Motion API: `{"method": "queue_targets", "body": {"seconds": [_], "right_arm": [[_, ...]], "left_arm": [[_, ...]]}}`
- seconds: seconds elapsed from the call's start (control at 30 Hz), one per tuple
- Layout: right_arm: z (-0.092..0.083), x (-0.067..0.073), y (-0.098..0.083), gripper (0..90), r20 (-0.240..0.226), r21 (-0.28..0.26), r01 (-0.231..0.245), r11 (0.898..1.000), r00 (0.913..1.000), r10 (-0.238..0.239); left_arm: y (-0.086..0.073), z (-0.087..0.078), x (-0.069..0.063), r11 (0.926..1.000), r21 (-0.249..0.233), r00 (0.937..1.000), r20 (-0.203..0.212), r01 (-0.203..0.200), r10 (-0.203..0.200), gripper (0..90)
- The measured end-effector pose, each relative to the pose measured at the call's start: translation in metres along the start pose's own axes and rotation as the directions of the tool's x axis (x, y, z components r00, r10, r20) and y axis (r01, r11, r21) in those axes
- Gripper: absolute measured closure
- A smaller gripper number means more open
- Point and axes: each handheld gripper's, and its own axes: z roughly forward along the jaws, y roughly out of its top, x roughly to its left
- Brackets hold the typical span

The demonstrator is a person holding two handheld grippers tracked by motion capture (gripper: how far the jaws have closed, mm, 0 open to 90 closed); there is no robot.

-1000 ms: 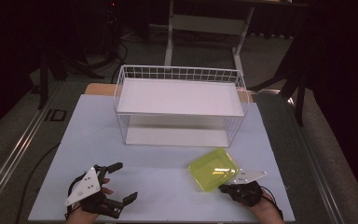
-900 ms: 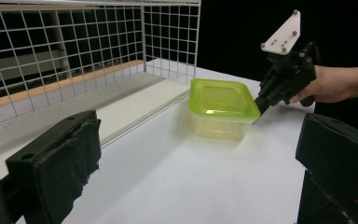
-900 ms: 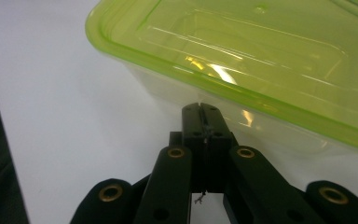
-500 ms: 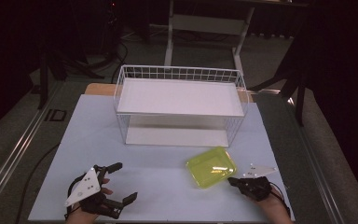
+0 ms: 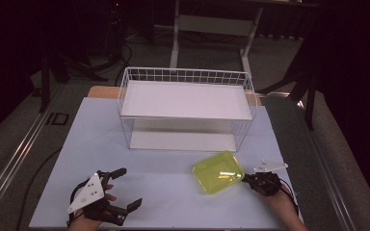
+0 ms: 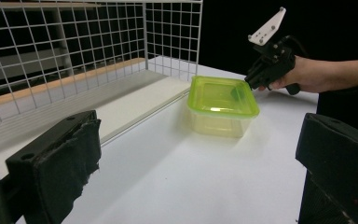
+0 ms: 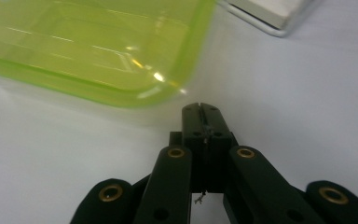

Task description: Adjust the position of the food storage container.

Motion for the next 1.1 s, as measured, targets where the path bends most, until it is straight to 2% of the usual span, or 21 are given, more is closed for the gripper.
{"method": "queue_targets", "body": {"seconds": [0.2, 0.33, 0.43, 0.5, 0.57, 0.63, 0.77, 1.03, 1.1], "right_arm": [[0.001, 0.006, 0.003, 90.0, -0.001, 0.01, 0.021, 1.0, 0.9998, -0.021], [0.004, 0.013, 0.005, 90.0, -0.037, 0.005, 0.033, 0.999, 0.9988, -0.033], [0.005, 0.022, 0.008, 90.0, -0.074, -0.008, 0.074, 0.997, 0.9946, -0.074], [0.007, 0.027, 0.011, 90.0, -0.094, -0.007, 0.08, 0.997, 0.9923, -0.08], [0.007, 0.029, 0.013, 90.0, -0.097, -0.008, 0.085, 0.996, 0.9916, -0.085], [0.009, 0.032, 0.017, 90.0, -0.115, -0.012, 0.079, 0.997, 0.9902, -0.08], [0.013, 0.027, 0.021, 90.0, -0.08, -0.001, 0.062, 0.998, 0.9948, -0.062], [0.022, 0.034, 0.027, 90.0, -0.101, 0.014, 0.077, 0.997, 0.9921, -0.075], [0.024, 0.035, 0.029, 90.0, -0.114, 0.012, 0.058, 0.998, 0.9919, -0.057]], "left_arm": [[0.0, 0.0, 0.0, 1.0, -0.003, 1.0, 0.002, 0.002, -0.002, 0.7], [0.0, 0.0, 0.0, 1.0, -0.003, 1.0, 0.002, 0.002, -0.002, 0.7], [0.0, 0.001, 0.0, 1.0, -0.002, 1.0, 0.003, 0.002, -0.002, 0.7], [0.0, 0.001, 0.0, 1.0, -0.002, 1.0, 0.004, 0.003, -0.003, 0.7], [0.0, 0.001, -0.001, 1.0, -0.003, 1.0, 0.007, 0.004, -0.004, 0.7], [0.0, 0.001, -0.001, 1.0, -0.002, 1.0, 0.005, 0.001, -0.001, 0.7], [0.0, 0.0, -0.001, 1.0, -0.006, 1.0, 0.004, 0.006, -0.006, 0.7], [0.0, 0.0, -0.001, 1.0, -0.005, 1.0, 0.003, 0.007, -0.007, 0.7], [0.0, 0.0, -0.001, 1.0, -0.006, 1.0, 0.003, 0.006, -0.006, 0.7]]}}
